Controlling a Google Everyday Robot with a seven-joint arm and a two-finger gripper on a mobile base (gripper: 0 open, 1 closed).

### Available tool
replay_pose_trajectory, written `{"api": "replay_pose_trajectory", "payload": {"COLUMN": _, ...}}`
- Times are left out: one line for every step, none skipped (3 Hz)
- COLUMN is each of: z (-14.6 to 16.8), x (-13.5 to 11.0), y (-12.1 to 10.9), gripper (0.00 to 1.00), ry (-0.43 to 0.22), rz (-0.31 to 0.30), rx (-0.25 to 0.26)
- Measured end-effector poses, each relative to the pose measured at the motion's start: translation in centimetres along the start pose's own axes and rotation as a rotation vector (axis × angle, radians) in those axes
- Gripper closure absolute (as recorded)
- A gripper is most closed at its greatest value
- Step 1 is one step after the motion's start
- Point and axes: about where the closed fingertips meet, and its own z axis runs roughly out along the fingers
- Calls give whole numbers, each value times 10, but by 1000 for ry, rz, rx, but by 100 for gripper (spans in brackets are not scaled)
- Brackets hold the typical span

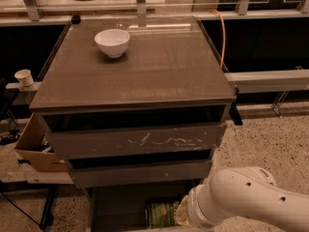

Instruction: Pick green jalapeno chip bag from bottom drawer and place on counter

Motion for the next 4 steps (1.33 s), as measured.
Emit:
{"api": "replay_pose_trajectory", "payload": {"z": 3, "x": -5, "y": -18, "gripper": 100, "ry": -26, "rz": -9, "rx": 67}}
{"api": "replay_pose_trajectory", "payload": {"z": 2, "x": -6, "y": -18, "gripper": 100, "ry": -26, "rz": -9, "rx": 67}}
{"api": "replay_pose_trajectory", "payload": {"z": 17, "x": -1, "y": -23, "gripper": 100, "ry": -10, "rz": -8, "rx": 83}}
{"api": "replay_pose_trajectory", "payload": {"z": 40, "x": 15, "y": -46, "gripper": 100, "ry": -3, "rz": -19, "rx": 139}}
